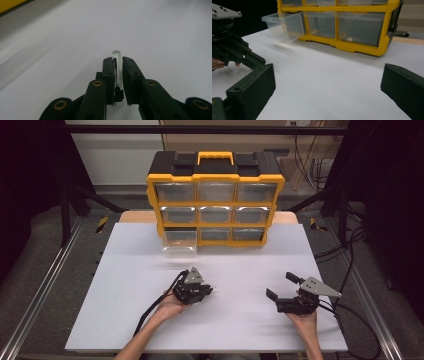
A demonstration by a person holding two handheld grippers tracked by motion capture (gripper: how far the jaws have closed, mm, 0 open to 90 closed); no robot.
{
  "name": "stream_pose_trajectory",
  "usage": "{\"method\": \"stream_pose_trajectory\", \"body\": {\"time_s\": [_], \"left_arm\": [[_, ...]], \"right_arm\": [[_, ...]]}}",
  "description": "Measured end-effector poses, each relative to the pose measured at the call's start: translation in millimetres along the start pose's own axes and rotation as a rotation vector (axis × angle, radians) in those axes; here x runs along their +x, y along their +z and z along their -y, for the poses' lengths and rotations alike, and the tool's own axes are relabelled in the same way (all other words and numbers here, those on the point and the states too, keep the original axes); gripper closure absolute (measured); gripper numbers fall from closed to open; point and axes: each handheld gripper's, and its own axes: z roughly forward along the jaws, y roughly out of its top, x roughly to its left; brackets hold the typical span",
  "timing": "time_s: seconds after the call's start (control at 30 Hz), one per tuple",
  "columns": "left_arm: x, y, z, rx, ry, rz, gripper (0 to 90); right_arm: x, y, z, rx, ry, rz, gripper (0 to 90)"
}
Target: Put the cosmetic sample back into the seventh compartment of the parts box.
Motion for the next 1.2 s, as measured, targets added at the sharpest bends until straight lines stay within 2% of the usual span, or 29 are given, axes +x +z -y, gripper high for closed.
{"method": "stream_pose_trajectory", "body": {"time_s": [1.2], "left_arm": [[6.2,-42.8,-11.2,-0.091,-0.025,-0.05,80.2]], "right_arm": [[0.0,0.0,0.1,-0.001,-0.006,0.001,0.5]]}}
